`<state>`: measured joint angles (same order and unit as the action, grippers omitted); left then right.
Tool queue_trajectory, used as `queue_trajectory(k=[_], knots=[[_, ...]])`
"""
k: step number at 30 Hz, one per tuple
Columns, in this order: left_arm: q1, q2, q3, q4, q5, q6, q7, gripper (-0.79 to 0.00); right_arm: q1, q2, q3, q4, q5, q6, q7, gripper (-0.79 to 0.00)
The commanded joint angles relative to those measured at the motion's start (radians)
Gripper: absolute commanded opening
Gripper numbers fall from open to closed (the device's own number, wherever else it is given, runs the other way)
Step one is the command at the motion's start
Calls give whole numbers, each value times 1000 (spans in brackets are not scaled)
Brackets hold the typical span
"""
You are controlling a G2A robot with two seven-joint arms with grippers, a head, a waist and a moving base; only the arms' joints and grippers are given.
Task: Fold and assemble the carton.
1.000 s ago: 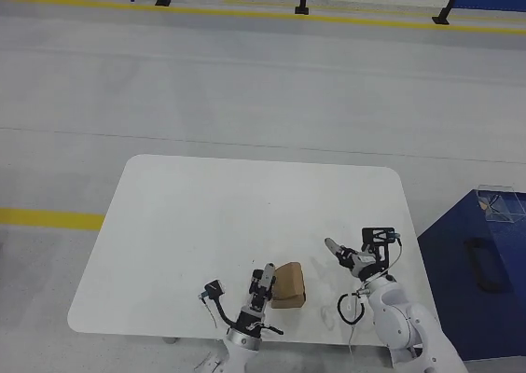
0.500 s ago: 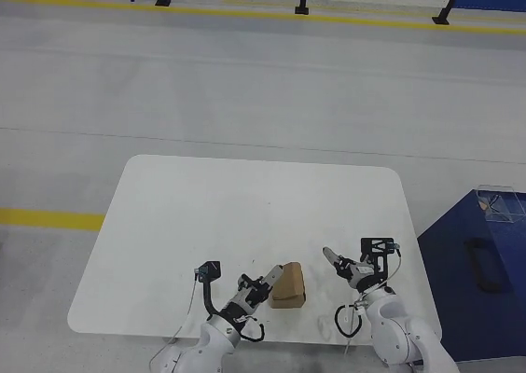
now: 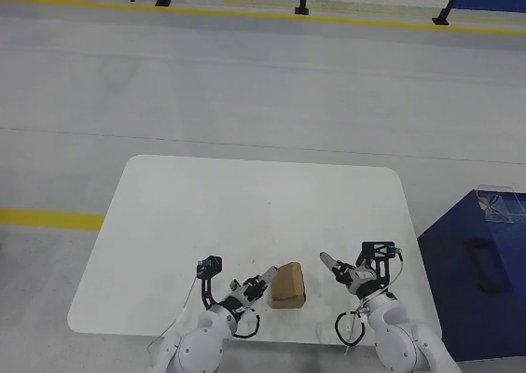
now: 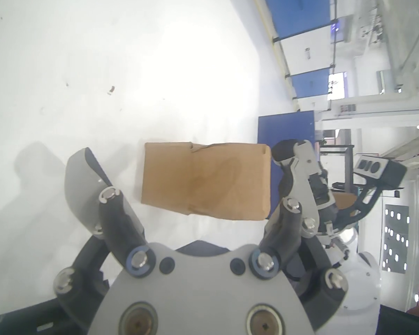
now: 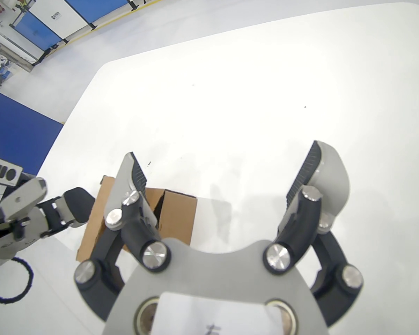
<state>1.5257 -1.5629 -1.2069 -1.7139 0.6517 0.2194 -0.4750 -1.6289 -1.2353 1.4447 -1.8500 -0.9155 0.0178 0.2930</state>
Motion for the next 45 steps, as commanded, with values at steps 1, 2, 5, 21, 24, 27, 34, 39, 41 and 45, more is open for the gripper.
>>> queue_trajectory(k=[1, 2, 5, 21, 24, 27, 34, 39, 41, 45], knots=[[-14, 0, 19, 25, 24, 11, -4, 0, -1, 0, -5, 3, -3, 5, 6, 0], [-19, 0, 27, 35, 10, 2, -13, 0, -1, -1, -9, 6, -7, 7, 6, 0], [-26, 0, 36, 59, -19, -7, -7, 0, -2, -2, -24, 17, -20, 16, 1, 0], [-77, 1, 74, 148, -119, -12, 8, 0, 8, -8, -69, 34, -47, 39, 10, 0], [-81, 2, 71, 161, -155, -35, 14, 0, 10, -9, -75, 39, -53, 44, 9, 0], [-89, 4, 70, 175, -169, -52, 21, 0, 10, -10, -81, 42, -57, 48, 7, 0], [-115, 7, 68, 214, -213, -82, 32, -132, 17, -11, -82, 43, -59, 56, 4, 0], [-131, 8, 77, 237, -238, -93, 34, -215, 27, -12, -73, 44, -46, 60, 9, 0], [-136, 8, 82, 244, -255, -100, 35, -225, 28, -12, -72, 44, -47, 60, 8, 0], [-142, 9, 94, 249, -269, -105, 41, -203, 33, -13, -76, 52, -63, 66, 7, 0]])
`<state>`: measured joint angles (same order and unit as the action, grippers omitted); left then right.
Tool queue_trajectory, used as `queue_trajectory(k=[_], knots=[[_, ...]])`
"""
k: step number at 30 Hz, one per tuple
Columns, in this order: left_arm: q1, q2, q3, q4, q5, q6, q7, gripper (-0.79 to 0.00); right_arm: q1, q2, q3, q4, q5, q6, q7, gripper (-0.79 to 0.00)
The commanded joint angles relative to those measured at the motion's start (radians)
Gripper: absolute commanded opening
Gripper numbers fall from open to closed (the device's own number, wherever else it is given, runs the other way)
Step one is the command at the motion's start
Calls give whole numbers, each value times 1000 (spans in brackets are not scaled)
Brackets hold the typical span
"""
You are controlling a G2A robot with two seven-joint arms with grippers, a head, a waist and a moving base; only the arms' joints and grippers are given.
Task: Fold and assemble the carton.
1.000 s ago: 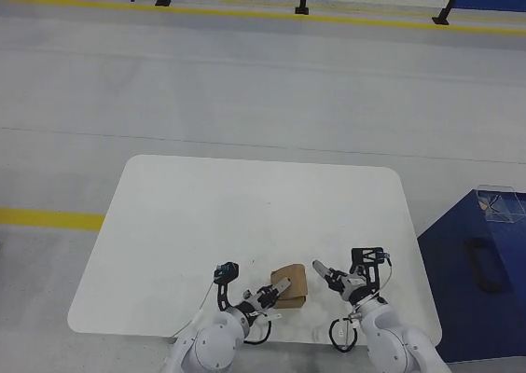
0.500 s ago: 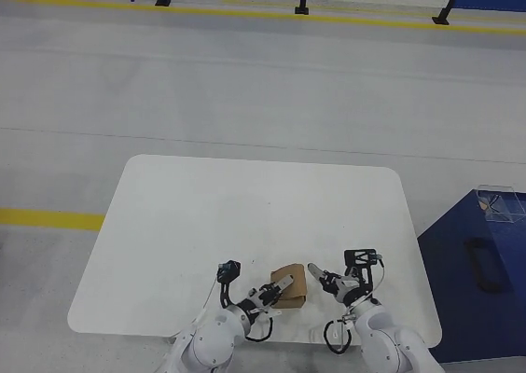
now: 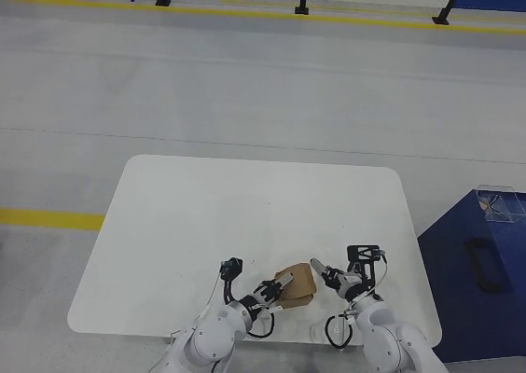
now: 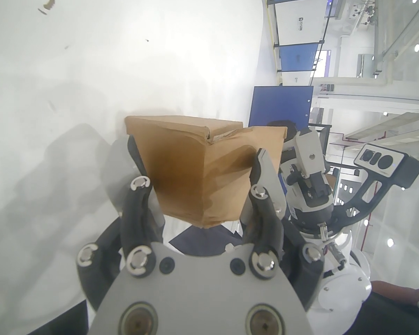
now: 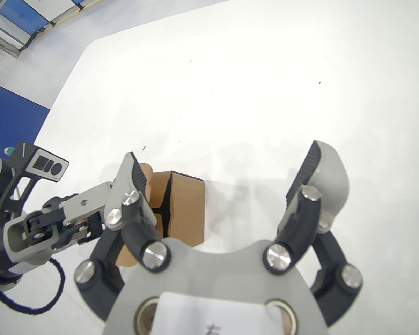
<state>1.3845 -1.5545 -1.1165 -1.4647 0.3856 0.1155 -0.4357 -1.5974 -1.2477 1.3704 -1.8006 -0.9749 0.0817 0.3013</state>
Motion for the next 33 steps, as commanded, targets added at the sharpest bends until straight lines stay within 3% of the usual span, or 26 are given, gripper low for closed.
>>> queue_trajectory(k=[1, 4, 18, 33], knots=[[-1, 1, 6, 1, -6, -2, 2, -200, 3, -1, -3, 4, -7, 4, -1, 0], [-2, 2, 14, 1, -9, -3, 7, -172, 7, -1, -6, 9, -28, 15, -12, 0], [-8, 11, 30, 2, -29, -8, 13, -240, 15, -9, -57, 47, -103, 47, -50, 0], [-30, 16, 57, 36, -36, 12, 29, -212, 40, -16, -74, 85, -118, 53, -31, 0]])
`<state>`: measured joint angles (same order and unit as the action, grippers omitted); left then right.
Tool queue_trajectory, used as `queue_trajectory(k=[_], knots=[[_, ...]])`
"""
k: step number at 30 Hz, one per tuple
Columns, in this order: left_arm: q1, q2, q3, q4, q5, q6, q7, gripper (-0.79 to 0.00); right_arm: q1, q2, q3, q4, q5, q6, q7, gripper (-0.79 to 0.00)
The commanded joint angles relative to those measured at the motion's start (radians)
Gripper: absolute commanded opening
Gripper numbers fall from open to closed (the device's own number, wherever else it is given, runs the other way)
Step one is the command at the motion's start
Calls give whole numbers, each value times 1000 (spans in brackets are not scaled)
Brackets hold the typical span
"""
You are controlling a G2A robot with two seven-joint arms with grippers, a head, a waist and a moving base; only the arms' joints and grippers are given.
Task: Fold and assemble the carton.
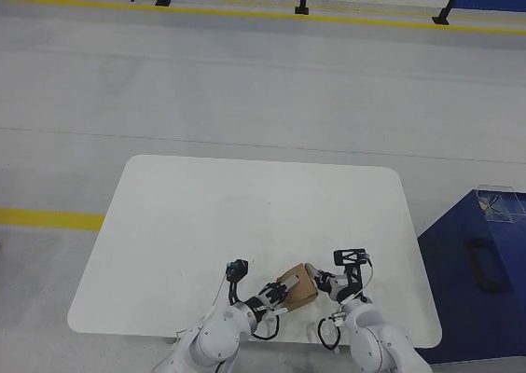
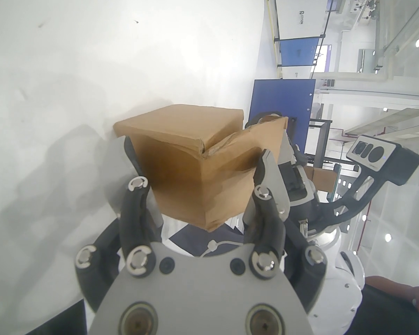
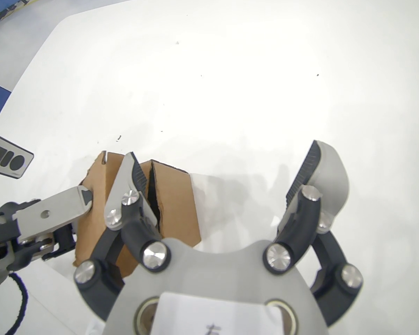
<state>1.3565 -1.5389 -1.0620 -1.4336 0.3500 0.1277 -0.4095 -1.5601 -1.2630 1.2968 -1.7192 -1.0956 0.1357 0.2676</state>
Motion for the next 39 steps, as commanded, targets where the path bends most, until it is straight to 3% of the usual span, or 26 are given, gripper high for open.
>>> queue_trajectory(k=[1, 17, 22, 30, 39], knots=[[-4, 0, 4, 8, -1, 1, 6, -209, 5, -1, 0, 7, 6, -2, 6, 0], [-10, 6, 21, 18, -7, 3, 38, -179, 20, -4, 20, 20, 35, -10, 21, 0], [3, 12, 16, 0, -7, -12, 39, -175, 28, -5, 43, 38, 18, 31, -19, 0], [5, 18, 15, -4, -14, -17, 30, -166, 19, -5, 27, 38, 2, -1, 8, 0], [0, 22, 20, 0, -23, -12, 30, -203, 1, -6, 16, 24, 0, -31, 23, 0]])
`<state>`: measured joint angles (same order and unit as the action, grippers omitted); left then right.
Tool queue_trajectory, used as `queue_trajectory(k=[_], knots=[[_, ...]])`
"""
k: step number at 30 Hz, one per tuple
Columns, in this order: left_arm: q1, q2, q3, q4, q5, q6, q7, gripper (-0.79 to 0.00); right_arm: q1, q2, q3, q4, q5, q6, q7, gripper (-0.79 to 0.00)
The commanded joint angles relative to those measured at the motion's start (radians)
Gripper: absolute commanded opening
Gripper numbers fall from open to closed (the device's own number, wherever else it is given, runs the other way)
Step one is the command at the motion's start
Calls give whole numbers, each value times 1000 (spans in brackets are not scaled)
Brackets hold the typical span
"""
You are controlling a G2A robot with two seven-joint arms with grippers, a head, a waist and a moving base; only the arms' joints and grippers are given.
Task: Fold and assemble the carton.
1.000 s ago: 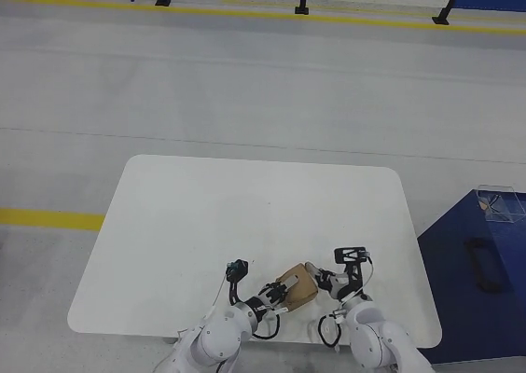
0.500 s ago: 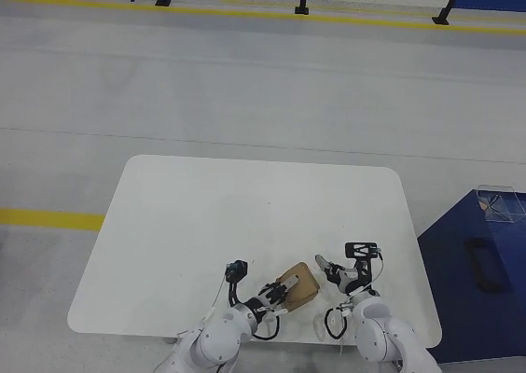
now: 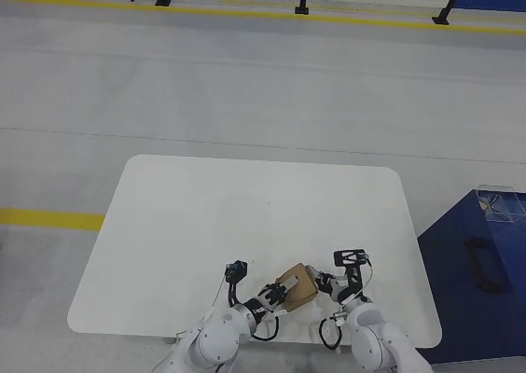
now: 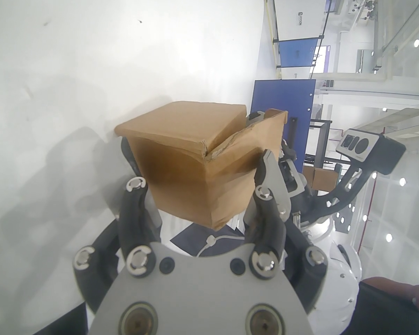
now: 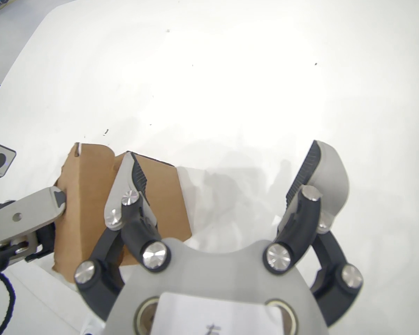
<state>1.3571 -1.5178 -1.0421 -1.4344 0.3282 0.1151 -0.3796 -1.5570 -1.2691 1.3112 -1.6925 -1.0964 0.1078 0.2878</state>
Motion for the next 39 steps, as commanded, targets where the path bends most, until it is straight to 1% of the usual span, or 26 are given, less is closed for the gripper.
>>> queue_trajectory(k=[1, 13, 14, 15, 16, 18, 20, 25, 29, 32, 35, 36, 37, 39], knots=[[-1, 1, 1, 1, -3, 1, 0, -206, -4, 1, 2, -5, 0, -5, 4, 0], [-14, 5, 11, 19, 0, 20, 5, -203, 1, -3, -9, 10, -9, -2, 2, 0], [-16, 5, 13, 21, 1, 25, 7, -200, 3, -3, -10, 11, -9, -2, 3, 0], [-19, 5, 15, 25, 2, 29, 8, -172, 5, -3, -10, 13, -10, -1, 3, 0], [-22, 5, 17, 29, 1, 34, 8, -163, 6, -4, -10, 14, -10, 0, 4, 0], [-29, 5, 21, 37, 5, 45, 10, -179, 10, -4, -10, 16, -9, 4, 7, 0], [-33, 4, 26, 43, 5, 49, 13, -163, 13, -5, -9, 18, -9, 6, 8, 0], [-37, 5, 30, 45, 1, 47, 16, -160, 19, -7, 5, 8, 19, 15, 6, 0], [-31, 8, 26, 33, 1, 43, 17, -154, 0, -3, 23, -24, 48, -45, 18, 0], [-30, 10, 24, 28, 3, 45, 16, -142, -9, 4, 35, -39, 71, -106, 95, 0], [-28, 12, 17, 22, -8, 43, 19, -102, -10, 5, 32, -31, 32, -88, 105, 0], [-26, 13, 14, 19, -11, 41, 20, -117, -4, 5, 25, -19, 14, -73, 115, 0], [-24, 14, 9, 14, -14, 34, 24, -108, 6, 3, 17, -8, 0, -53, 119, 0], [-13, 18, -4, -3, -21, 10, 37, -52, 23, -2, 1, 10, 9, -27, 113, 0]])
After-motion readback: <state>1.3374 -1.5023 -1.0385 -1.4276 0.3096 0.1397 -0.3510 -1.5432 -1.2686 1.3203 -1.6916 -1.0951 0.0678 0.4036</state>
